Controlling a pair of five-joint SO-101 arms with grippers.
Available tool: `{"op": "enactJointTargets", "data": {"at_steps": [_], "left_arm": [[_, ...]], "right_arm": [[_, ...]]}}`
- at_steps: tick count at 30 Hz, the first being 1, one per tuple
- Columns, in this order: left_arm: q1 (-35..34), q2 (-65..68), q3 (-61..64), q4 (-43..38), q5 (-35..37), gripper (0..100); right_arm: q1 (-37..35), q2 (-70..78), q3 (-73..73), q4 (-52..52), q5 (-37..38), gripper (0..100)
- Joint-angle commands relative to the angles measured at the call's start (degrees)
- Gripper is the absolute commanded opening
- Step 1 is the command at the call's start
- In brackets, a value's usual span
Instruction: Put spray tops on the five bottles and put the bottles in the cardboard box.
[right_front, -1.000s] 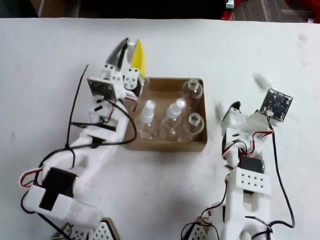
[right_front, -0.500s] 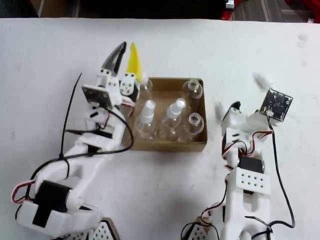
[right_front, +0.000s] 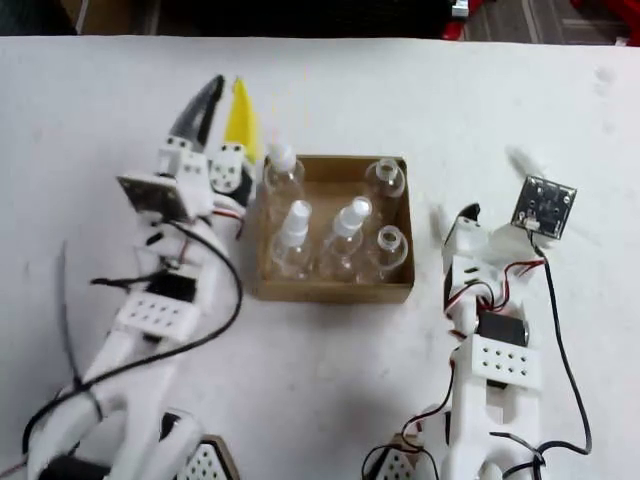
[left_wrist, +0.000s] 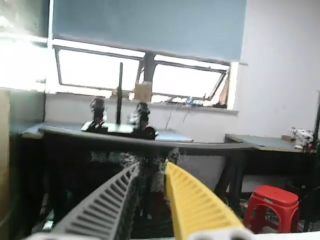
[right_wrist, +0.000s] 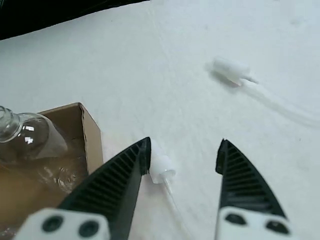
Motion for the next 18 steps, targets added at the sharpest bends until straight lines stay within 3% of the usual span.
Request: {"op": "enactJointTargets", "data": {"at_steps": [1, 5, 9, 13, 18], "left_arm": [[-5.76, -13.41, -5.71, 24.62, 8.26, 7], [-10.59, -22.55, -10.46, 48.88, 8.97, 7], [-13.76, -28.7, -10.81, 64.53, 8.88, 8], [-14.37, -32.22, -6.15, 70.59, 8.88, 8], [-14.64, -34.77, 3.16, 70.24, 7.47, 8]], "right_arm": [[-0.66, -0.84, -2.02, -0.4, 1.49, 19.0], [-0.57, -0.48, -9.14, 10.15, 1.58, 19.0], [-0.66, -0.4, -15.03, 18.68, 1.85, 19.0], [-2.07, -0.13, -19.16, 23.6, 6.24, 19.0], [0.48, 9.36, -31.47, 32.66, 12.48, 19.0]]}}
